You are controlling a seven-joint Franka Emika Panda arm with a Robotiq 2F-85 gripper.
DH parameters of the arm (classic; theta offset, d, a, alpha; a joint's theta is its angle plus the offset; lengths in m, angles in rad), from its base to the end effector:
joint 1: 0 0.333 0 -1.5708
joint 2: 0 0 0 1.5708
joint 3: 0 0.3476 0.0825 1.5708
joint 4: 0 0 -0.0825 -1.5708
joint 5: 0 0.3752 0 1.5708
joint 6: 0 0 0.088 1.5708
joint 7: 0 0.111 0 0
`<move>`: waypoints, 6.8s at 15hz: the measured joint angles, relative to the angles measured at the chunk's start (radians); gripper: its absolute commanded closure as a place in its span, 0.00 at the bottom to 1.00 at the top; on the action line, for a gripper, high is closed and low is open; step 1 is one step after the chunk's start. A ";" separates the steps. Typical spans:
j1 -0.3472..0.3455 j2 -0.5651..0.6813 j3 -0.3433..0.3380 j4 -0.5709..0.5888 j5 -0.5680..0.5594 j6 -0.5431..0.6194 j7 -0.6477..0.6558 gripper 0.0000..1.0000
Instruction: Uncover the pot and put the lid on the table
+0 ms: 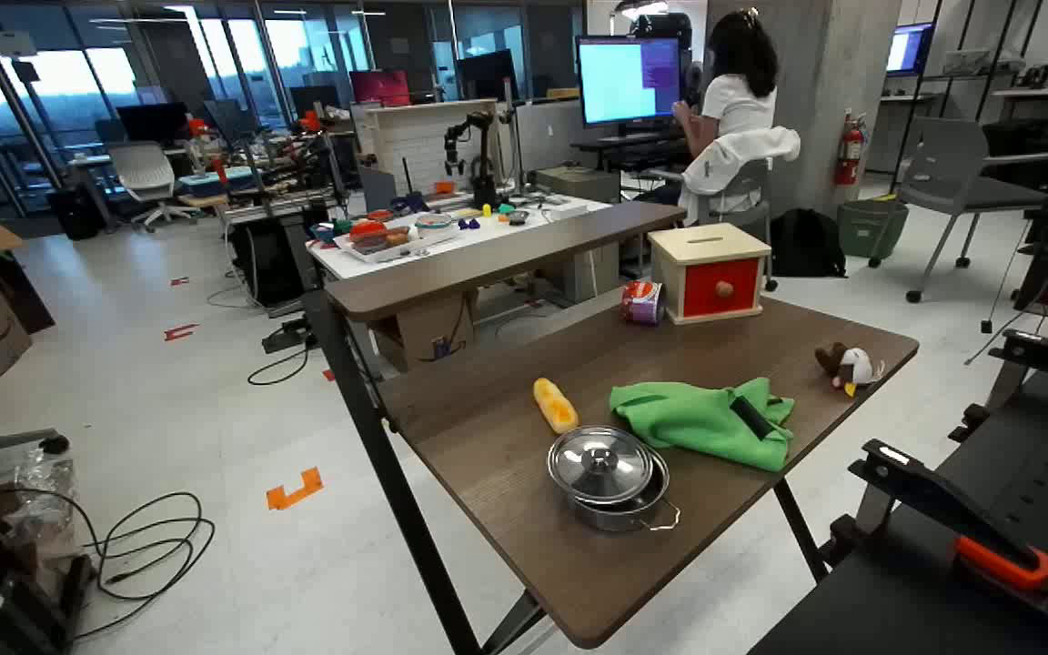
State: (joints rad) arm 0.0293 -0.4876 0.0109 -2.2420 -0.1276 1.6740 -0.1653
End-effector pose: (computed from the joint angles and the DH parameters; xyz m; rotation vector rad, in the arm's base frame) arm 0.3731 0.0029 0.5745 2.9940 0.3342 -0.1336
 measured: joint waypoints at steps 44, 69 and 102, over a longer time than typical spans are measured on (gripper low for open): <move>0.208 0.843 0.144 -0.048 -0.045 0.944 0.290 0.00; 0.377 1.180 0.041 0.247 -0.100 0.964 0.367 0.48; 0.150 1.132 -0.070 0.448 -0.095 0.783 0.342 0.95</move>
State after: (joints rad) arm 0.1796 0.6443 -0.0589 -1.7944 -0.2222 2.4566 0.1768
